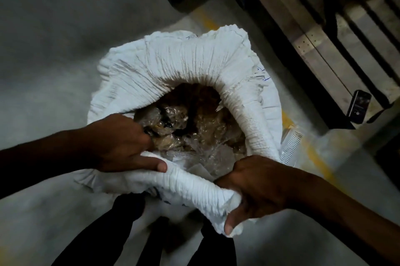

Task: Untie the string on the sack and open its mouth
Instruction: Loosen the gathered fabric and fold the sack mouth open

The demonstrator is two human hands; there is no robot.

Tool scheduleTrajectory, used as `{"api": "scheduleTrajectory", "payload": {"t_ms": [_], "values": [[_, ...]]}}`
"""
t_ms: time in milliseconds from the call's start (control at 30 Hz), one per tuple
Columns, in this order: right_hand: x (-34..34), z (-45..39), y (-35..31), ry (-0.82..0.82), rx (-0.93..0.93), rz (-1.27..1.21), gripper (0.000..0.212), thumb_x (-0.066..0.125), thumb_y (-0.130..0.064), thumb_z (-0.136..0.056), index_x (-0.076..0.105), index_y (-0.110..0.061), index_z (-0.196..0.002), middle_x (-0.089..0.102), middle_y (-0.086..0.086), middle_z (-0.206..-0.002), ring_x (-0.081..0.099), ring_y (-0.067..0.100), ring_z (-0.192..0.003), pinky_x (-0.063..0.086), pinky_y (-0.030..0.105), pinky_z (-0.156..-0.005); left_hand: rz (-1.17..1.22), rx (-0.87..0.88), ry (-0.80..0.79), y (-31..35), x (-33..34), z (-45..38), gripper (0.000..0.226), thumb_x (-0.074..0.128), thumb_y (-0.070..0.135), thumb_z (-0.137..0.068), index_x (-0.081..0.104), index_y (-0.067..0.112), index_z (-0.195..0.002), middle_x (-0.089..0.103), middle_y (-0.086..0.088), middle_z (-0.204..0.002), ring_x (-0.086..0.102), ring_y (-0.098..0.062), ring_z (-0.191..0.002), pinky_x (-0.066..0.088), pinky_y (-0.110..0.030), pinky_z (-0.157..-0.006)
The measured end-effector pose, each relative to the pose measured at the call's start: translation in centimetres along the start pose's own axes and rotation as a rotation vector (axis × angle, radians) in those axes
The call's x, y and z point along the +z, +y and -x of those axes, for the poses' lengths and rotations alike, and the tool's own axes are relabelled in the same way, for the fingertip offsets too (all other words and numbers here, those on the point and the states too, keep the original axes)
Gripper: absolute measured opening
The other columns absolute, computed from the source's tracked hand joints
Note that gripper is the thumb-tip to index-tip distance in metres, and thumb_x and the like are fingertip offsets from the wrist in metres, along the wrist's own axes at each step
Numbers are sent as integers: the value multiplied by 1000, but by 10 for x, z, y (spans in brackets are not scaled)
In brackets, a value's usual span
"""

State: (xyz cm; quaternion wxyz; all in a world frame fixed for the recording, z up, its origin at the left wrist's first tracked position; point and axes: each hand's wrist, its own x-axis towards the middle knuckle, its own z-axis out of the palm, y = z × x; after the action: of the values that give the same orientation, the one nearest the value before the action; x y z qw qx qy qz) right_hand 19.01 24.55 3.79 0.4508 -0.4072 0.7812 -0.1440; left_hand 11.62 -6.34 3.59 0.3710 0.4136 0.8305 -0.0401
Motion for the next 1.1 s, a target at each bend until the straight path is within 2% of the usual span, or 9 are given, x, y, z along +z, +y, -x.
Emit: {"api": "scheduleTrajectory", "payload": {"t_ms": [133,300,400,567,767,833,967,1033,1100], "values": [[-17,7,-7,106,69,-156,67,60,-86,-75,59,-38,-122,72,-12,-112,57,10,-104,44,25,-81,8,43,122,6,-5,-5,132,-30,100,-48,56,44,-131,74,7,-113,69,-19,-106,49,-31,-85],[-17,8,-7,134,107,-213,71,56,-89,-75,59,-38,-124,73,-16,-110,63,7,-101,51,28,-86,84,148,276,9,0,-7,98,8,104,-72,61,41,-125,76,4,-102,71,-25,-94,53,-39,-78],[-20,9,-8,126,121,-221,68,55,-88,-77,61,-38,-123,74,-16,-107,63,6,-97,52,29,-83,84,212,350,15,5,-8,76,27,97,-81,64,38,-111,74,5,-85,69,-24,-75,48,-33,-63],[-18,12,-3,132,127,-212,71,52,-88,-78,59,-37,-127,74,-15,-109,63,8,-99,49,27,-80,89,154,404,20,9,-3,76,26,99,-78,69,39,-97,65,4,-55,64,-21,-48,38,-26,-45],[-15,17,1,132,107,-176,67,51,-86,-80,57,-42,-131,74,-16,-112,65,8,-102,40,23,-77,153,89,319,29,23,12,90,23,110,-59,58,48,-114,76,2,-80,73,-22,-73,39,-29,-60],[-14,21,0,144,94,-166,66,51,-84,-83,54,-45,-136,73,-17,-116,64,7,-105,39,21,-78,173,92,296,33,32,20,91,22,111,-58,51,52,-122,78,3,-87,75,-21,-79,48,-31,-62],[-13,19,-1,162,69,-154,65,52,-80,-86,48,-47,-142,73,-15,-118,66,10,-107,46,26,-81,120,44,413,39,35,26,85,17,101,-76,55,47,-129,79,6,-81,75,-16,-66,50,-26,-52],[-15,14,-1,188,54,-150,66,51,-79,-87,45,-48,-145,74,-14,-117,67,12,-104,50,28,-83,201,-51,368,41,22,20,103,-7,100,-71,44,49,-145,79,7,-109,76,-17,-92,52,-30,-70],[-19,11,-2,220,32,-161,67,50,-79,-89,41,-50,-149,72,-16,-126,67,12,-110,52,29,-88,330,-126,145,39,5,5,115,-26,95,-63,32,51,-152,67,12,-137,66,-16,-121,51,-35,-99]]}}
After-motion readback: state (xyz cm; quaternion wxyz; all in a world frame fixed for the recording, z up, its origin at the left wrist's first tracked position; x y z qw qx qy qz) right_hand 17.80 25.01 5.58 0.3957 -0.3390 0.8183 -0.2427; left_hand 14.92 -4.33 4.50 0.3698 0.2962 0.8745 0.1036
